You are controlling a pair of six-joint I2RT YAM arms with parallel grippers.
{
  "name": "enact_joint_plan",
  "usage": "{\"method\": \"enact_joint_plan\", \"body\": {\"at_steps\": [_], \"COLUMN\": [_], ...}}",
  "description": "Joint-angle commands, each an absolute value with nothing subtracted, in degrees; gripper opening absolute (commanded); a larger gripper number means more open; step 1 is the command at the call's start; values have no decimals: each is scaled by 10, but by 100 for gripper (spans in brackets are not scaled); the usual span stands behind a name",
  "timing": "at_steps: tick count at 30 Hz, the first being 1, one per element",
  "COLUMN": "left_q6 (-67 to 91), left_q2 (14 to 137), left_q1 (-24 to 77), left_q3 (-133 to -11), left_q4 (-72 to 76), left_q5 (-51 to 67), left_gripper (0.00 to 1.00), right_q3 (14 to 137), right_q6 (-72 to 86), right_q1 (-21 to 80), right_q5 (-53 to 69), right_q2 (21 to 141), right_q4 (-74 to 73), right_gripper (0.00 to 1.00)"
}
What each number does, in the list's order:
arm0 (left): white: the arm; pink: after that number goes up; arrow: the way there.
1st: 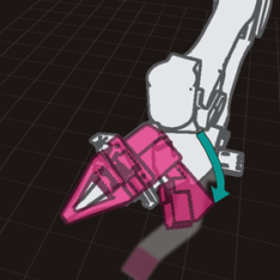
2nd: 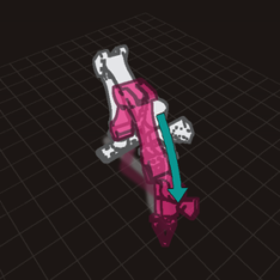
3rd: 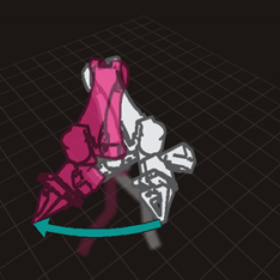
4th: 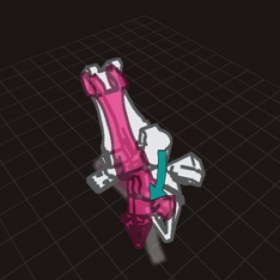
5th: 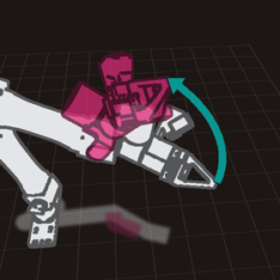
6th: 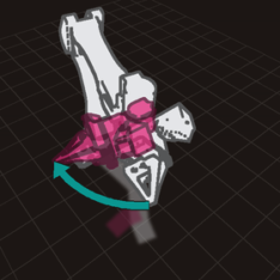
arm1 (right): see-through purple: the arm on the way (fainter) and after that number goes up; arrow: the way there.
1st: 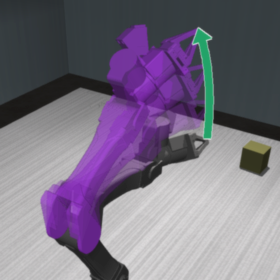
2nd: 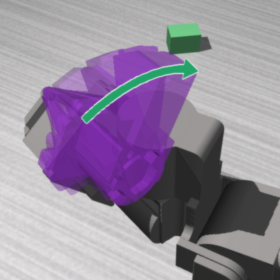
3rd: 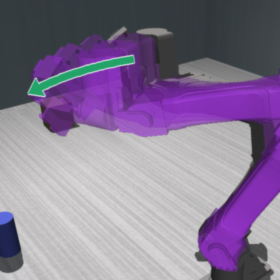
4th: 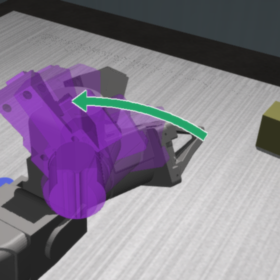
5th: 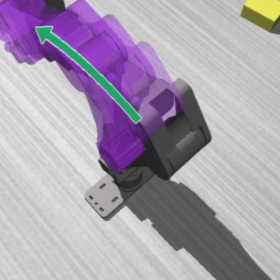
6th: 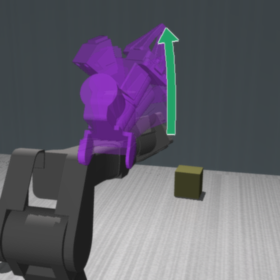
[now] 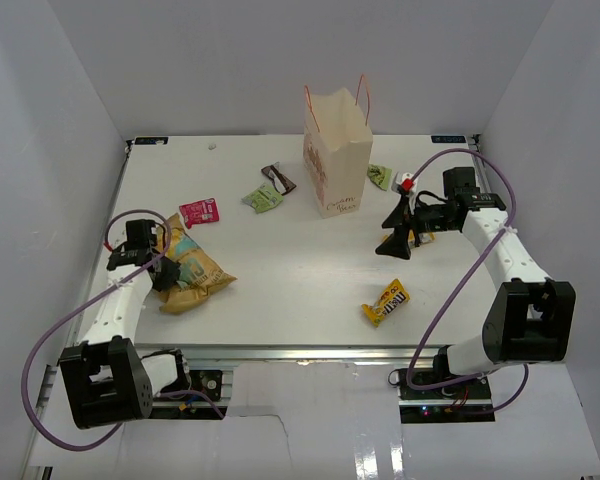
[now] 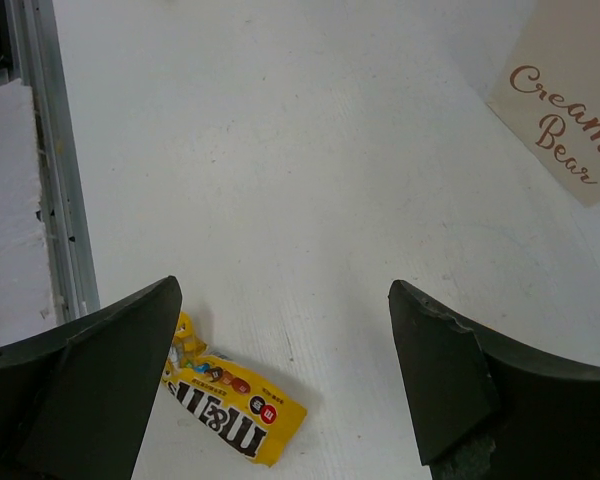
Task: Place the snacks into the paper bag
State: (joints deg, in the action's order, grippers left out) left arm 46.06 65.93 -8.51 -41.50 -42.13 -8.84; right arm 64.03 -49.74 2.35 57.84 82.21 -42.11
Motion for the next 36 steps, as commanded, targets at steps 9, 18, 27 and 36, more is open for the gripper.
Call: {"method": "enact_joint_plan", "body": {"at_steps": [9,18,27,36], "left_q6": [466,520,523,520], "left_q2": [585,510,492,491], "left_q1": [-89,-86,-84,-80], "left_q3": [-374,-356,-341,-345], "left_q4": [-357,-350,-350,-350], "left_q5": [202,359,417,438], "left_gripper": [0,0,0,0], "right_q3": [682,578,577,612], "right_q6": [-962,-682,-782,-877], "right_q1": [213,505,612,621], "right_q5": [591,258,174,148], "right_q2": [804,763,814,869], "right_q4": [-667,-118,-25,-56], "right_gripper": [90,90,90,94]}}
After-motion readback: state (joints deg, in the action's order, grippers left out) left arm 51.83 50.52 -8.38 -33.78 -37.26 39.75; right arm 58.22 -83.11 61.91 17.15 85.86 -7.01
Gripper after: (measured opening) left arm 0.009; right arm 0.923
